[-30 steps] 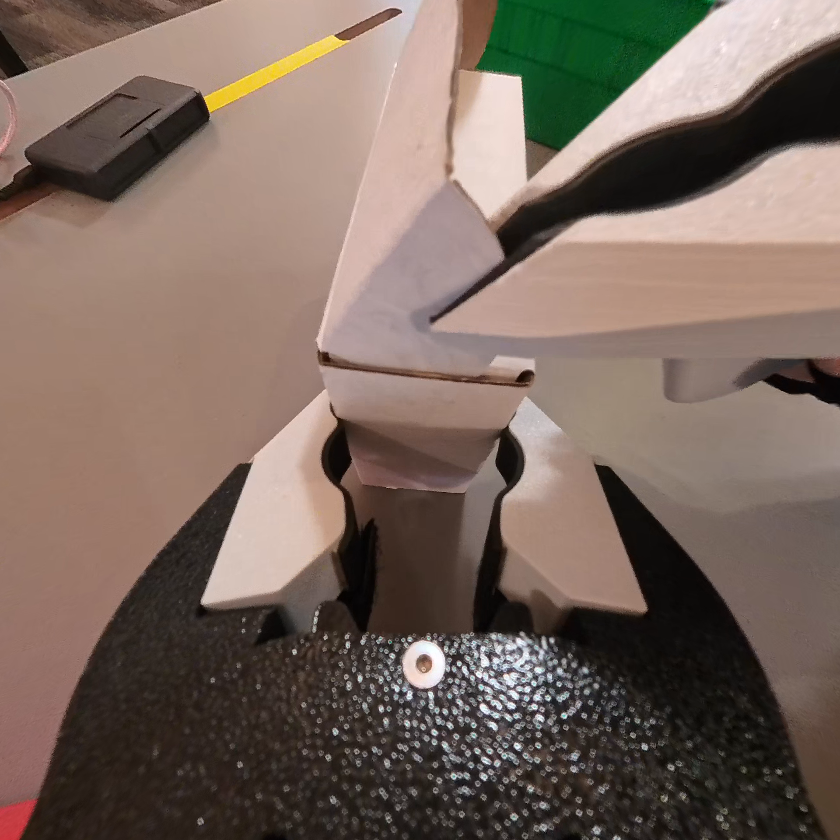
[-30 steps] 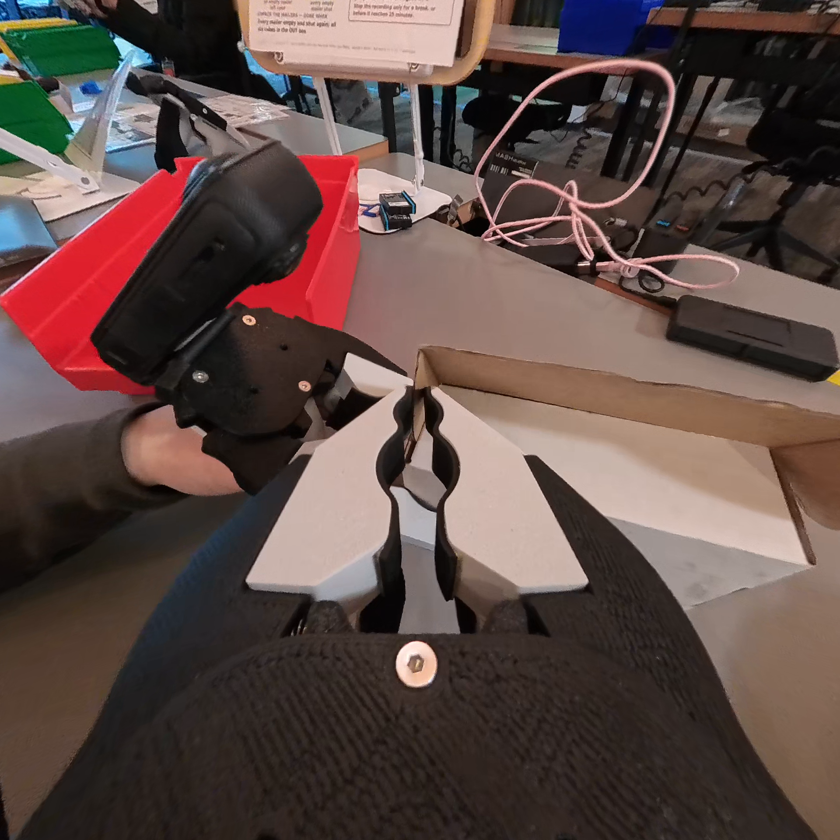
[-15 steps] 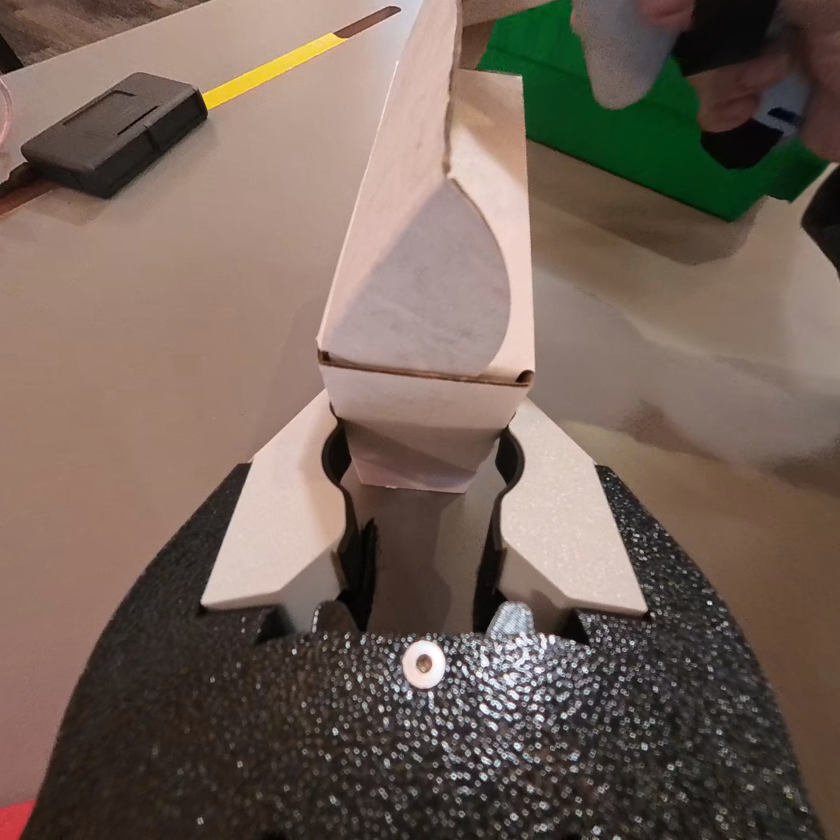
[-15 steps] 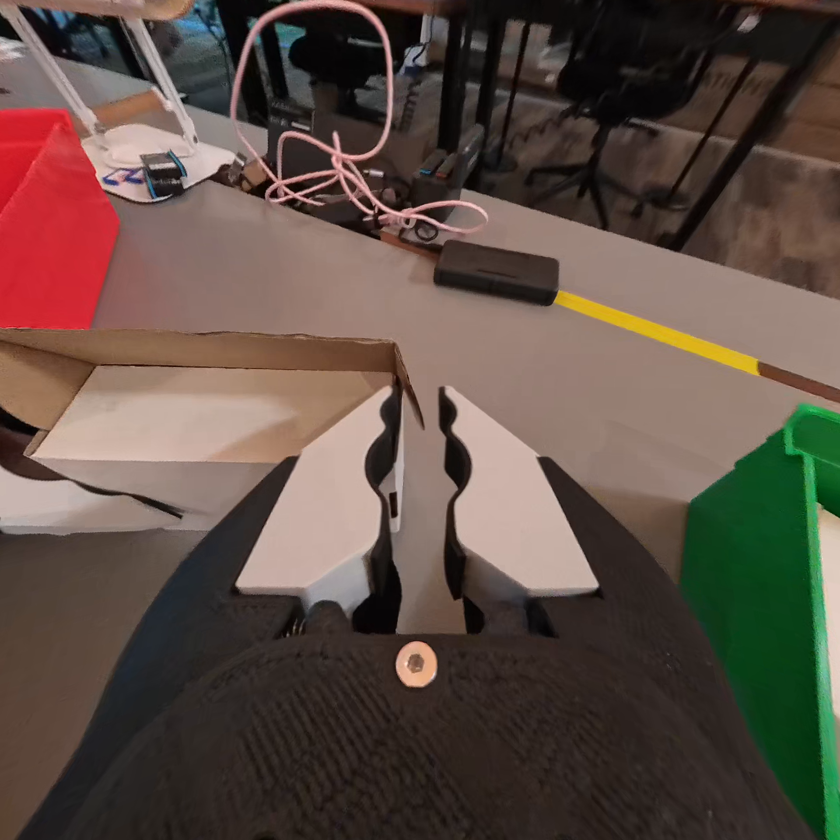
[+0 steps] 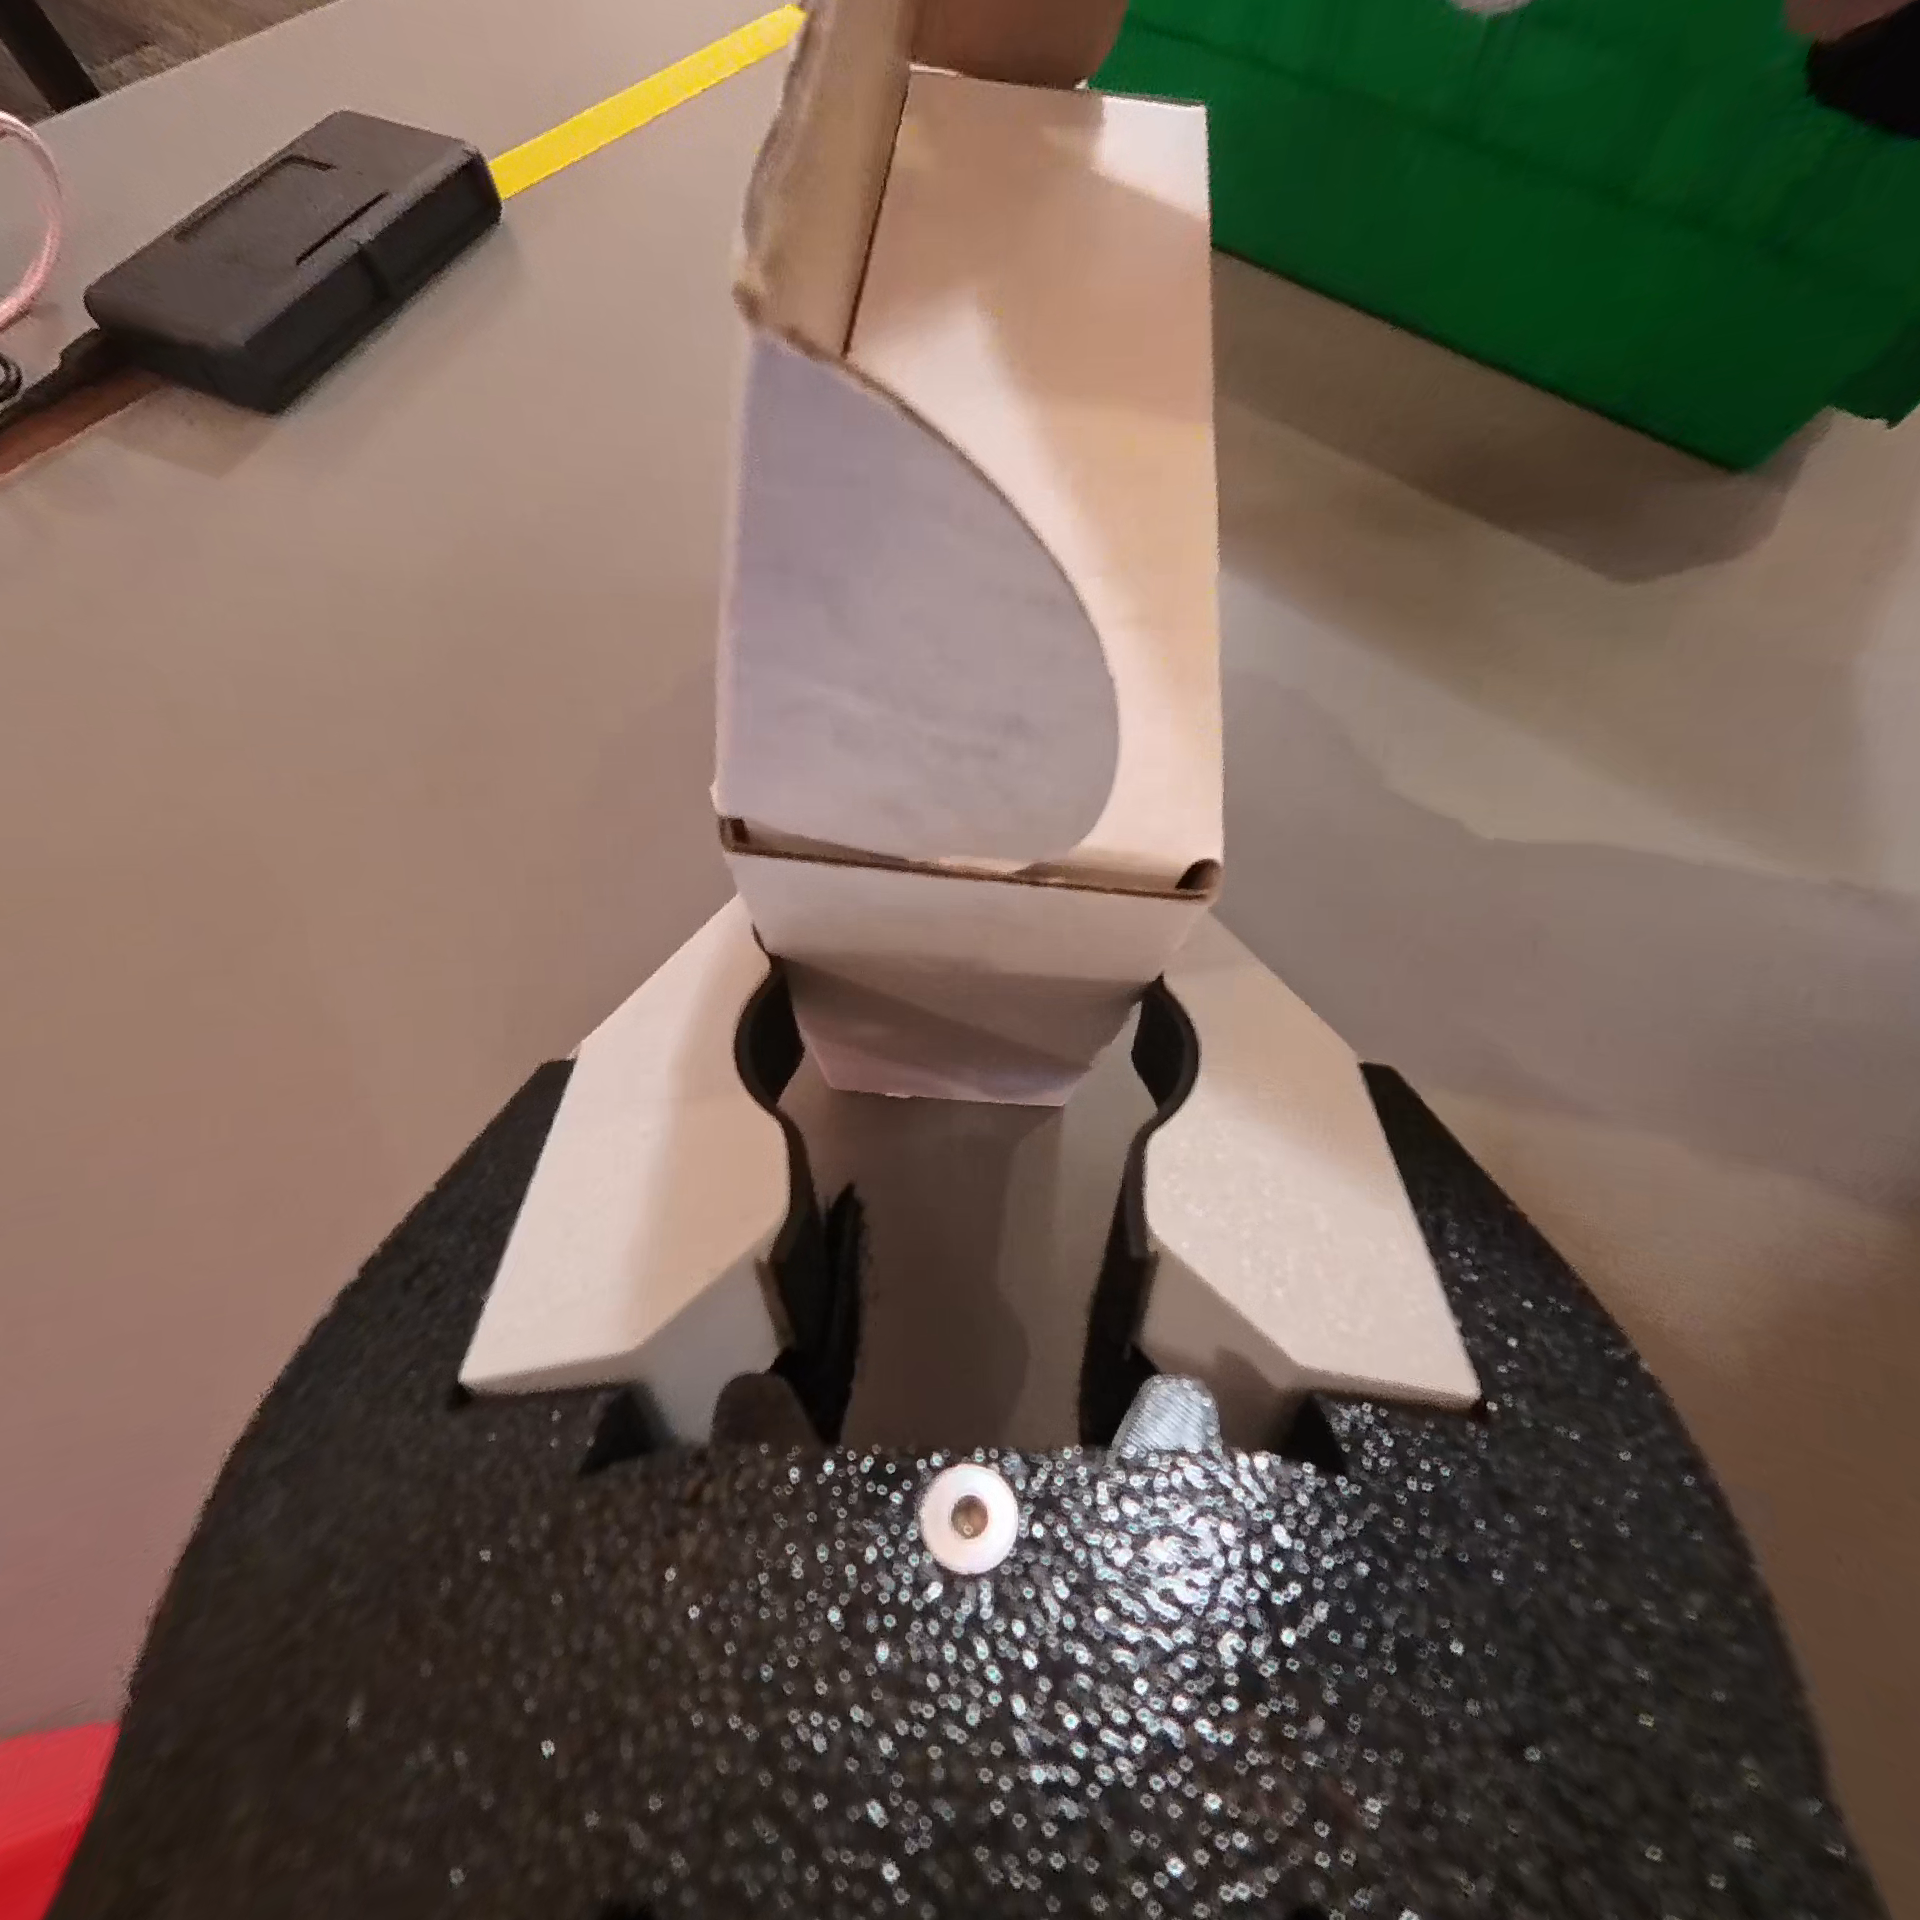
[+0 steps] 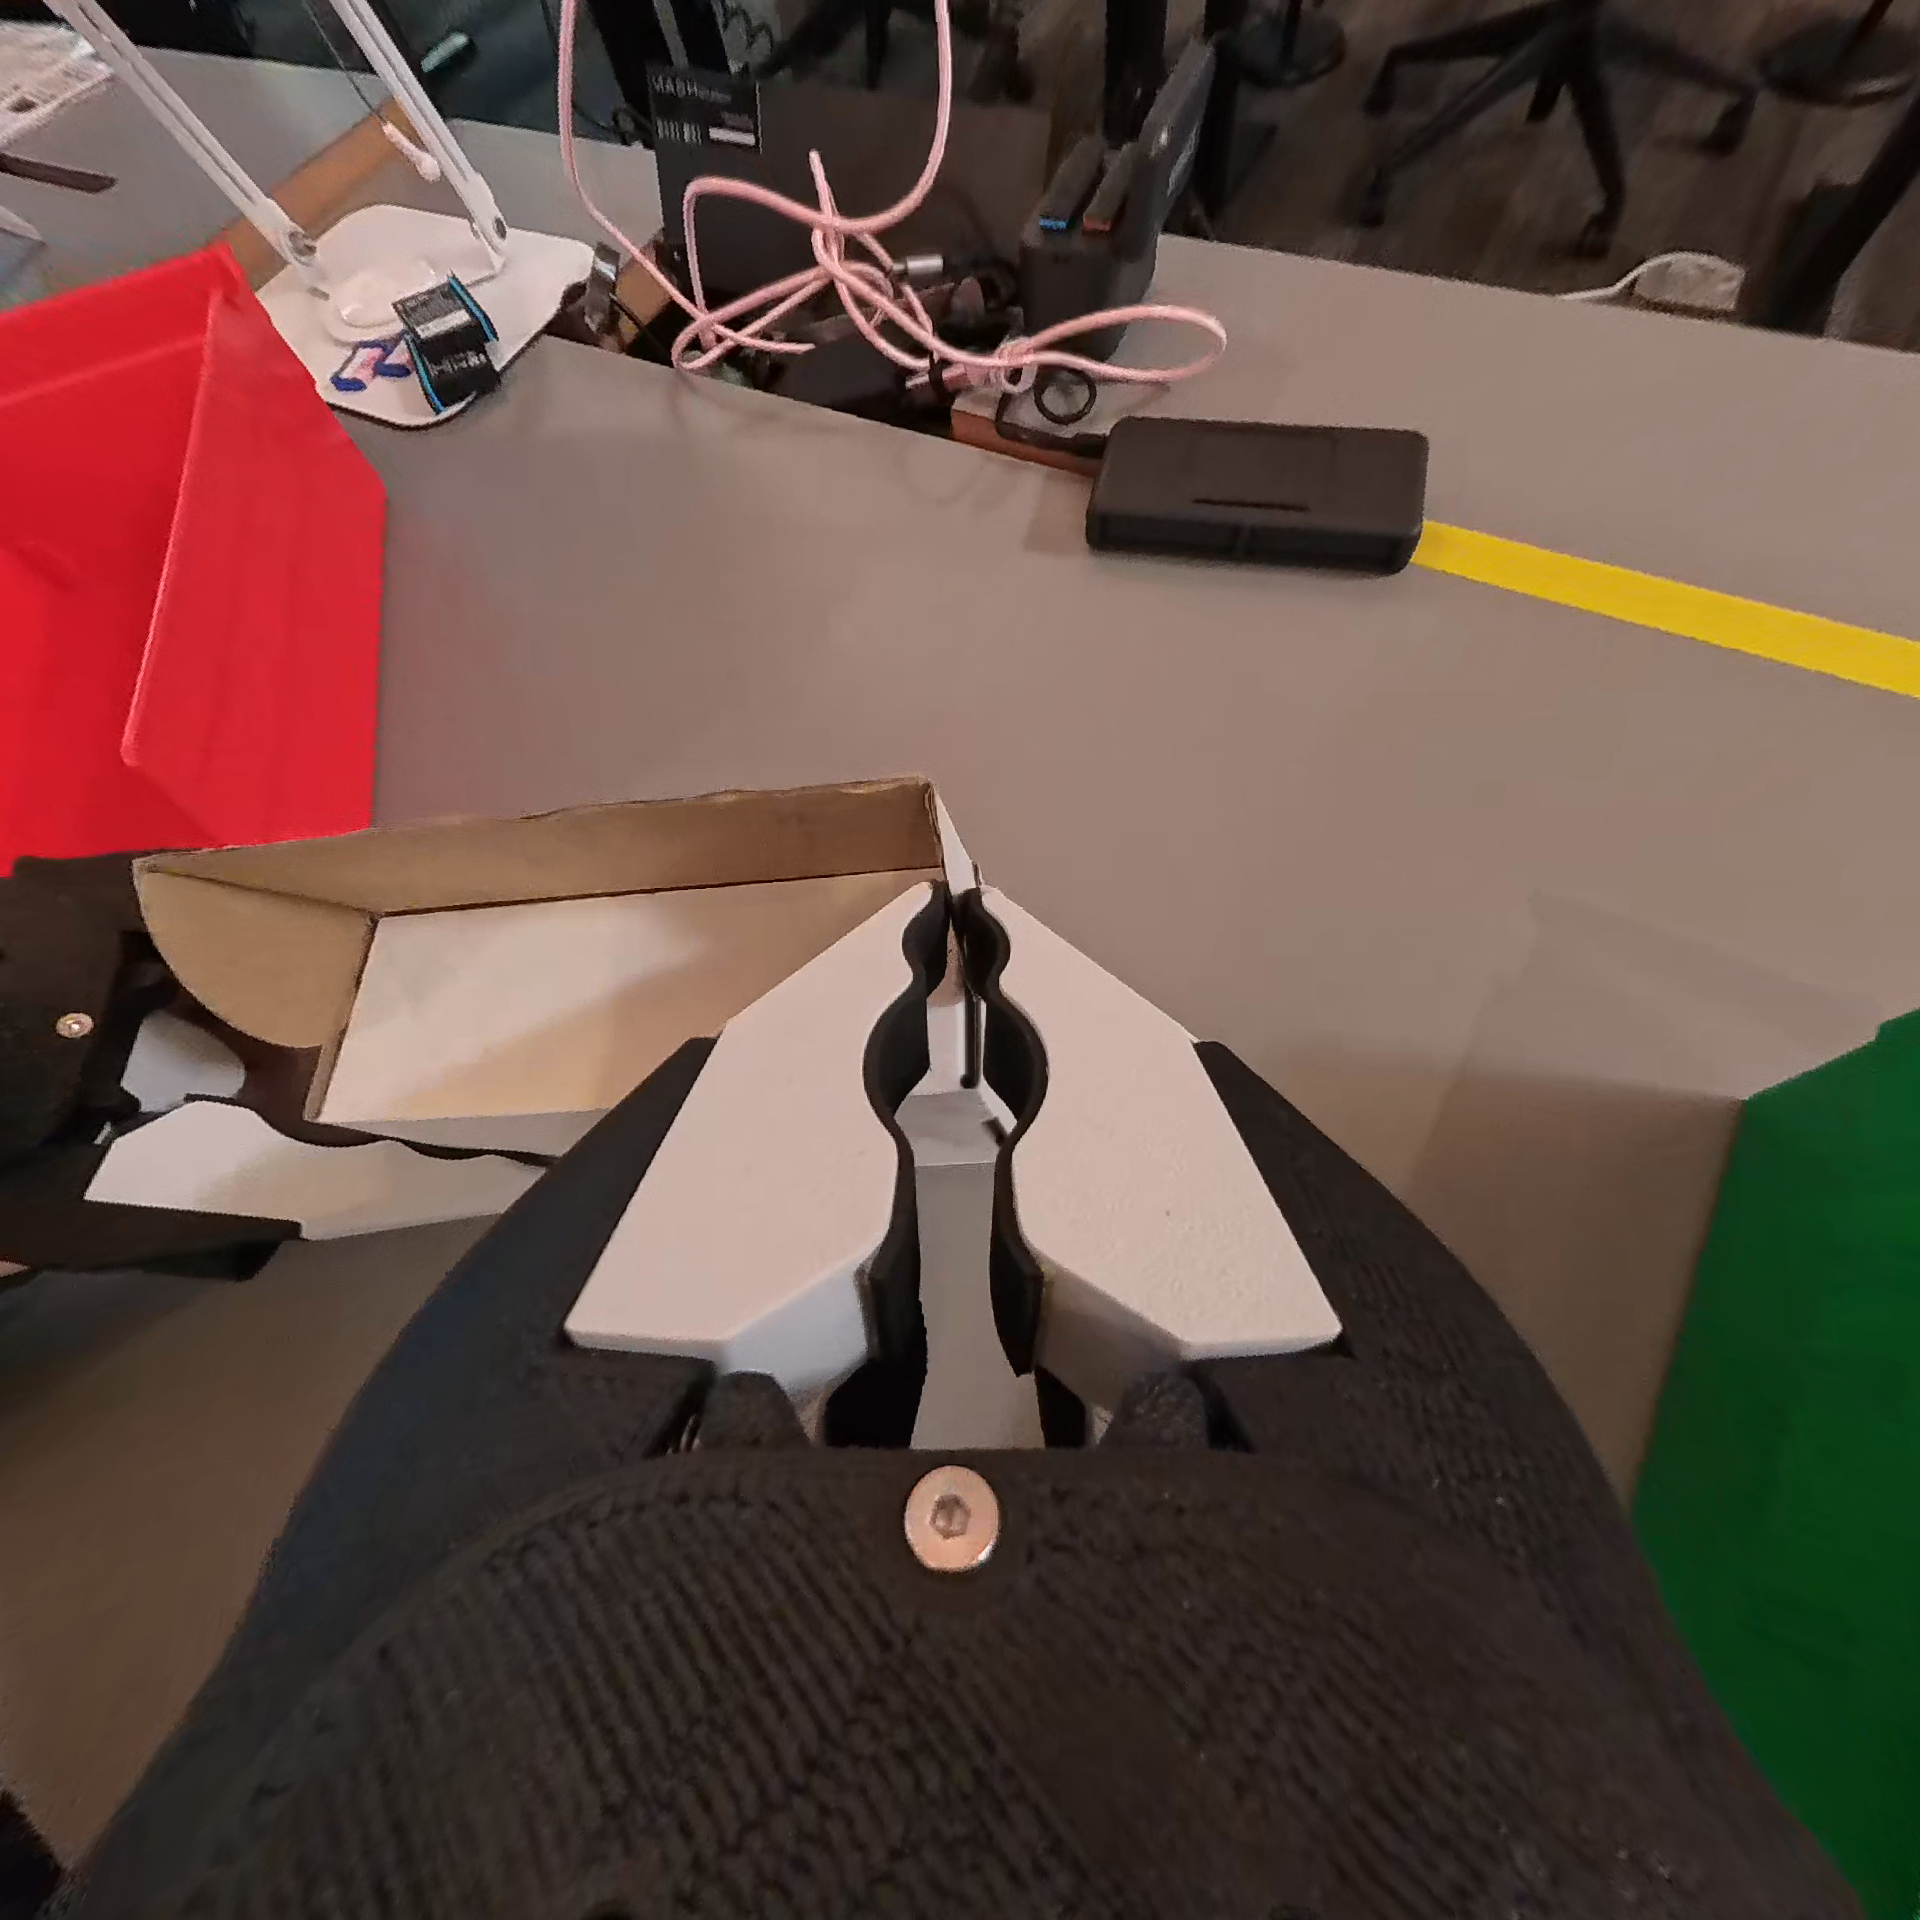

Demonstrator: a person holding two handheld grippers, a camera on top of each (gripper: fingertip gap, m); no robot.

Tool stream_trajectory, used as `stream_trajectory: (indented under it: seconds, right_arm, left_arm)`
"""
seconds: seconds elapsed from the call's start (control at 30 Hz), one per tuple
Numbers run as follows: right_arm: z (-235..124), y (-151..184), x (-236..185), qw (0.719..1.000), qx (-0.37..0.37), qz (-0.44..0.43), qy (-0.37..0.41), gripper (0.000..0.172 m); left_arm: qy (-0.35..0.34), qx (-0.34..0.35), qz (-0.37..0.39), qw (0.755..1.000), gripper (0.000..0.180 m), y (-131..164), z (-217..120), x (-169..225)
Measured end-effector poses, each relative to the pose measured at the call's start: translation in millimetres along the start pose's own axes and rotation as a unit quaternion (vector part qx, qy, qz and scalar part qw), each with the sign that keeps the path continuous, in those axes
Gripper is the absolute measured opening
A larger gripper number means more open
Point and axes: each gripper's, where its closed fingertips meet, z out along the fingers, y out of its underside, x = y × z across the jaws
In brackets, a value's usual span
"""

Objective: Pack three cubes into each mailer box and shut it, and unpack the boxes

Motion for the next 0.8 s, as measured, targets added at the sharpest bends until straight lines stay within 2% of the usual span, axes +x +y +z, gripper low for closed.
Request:
stream_trajectory:
  seconds: [0.03, 0.2, 0.33, 0.47, 0.57, 0.63, 0.67, 0.8]
  right_arm:
    - [0, -1, -1, 1.0, -0.006, 0.002, -0.003, 0.0]
    - [4, -3, -2, 0.999, -0.035, -0.002, -0.004, 0.0]
    - [3, 1, 0, 0.999, -0.027, -0.028, 0.008, 0.0]
    - [2, 6, 1, 1.0, -0.005, -0.006, -0.012, 0.0]
    - [0, 7, 1, 1.0, 0.009, 0.001, -0.017, 0.0]
    - [1, 7, 0, 1.0, 0.014, 0.004, -0.02, 0.0]
    - [1, 7, -1, 1.0, 0.017, 0.005, -0.022, 0.0]
    - [1, 7, -1, 0.999, 0.028, 0.012, -0.032, 0.001]
  left_arm:
    - [0.0, 0.0, -0.002, 1.0, 0.064, 0, 0, 0]
    - [-0.001, 0.001, -0.005, 1.0, 0.064, 0, 0, 0]
    - [0.0, 0.001, -0.005, 1.0, 0.064, 0, 1, 0]
    - [0.003, 0.004, -0.003, 1.0, 0.064, -1, 1, 0]
    - [0.01, -0.001, 0.04, 0.999, 0.065, 1, -3, 1]
    - [-0.025, 0.015, 0.092, 0.995, 0.071, -9, -18, -6]
    - [-0.044, 0.042, 0.106, 0.992, 0.068, -19, -31, -9]
    - [-0.048, 0.154, 0.135, 0.978, 0.045, -53, -90, -7]
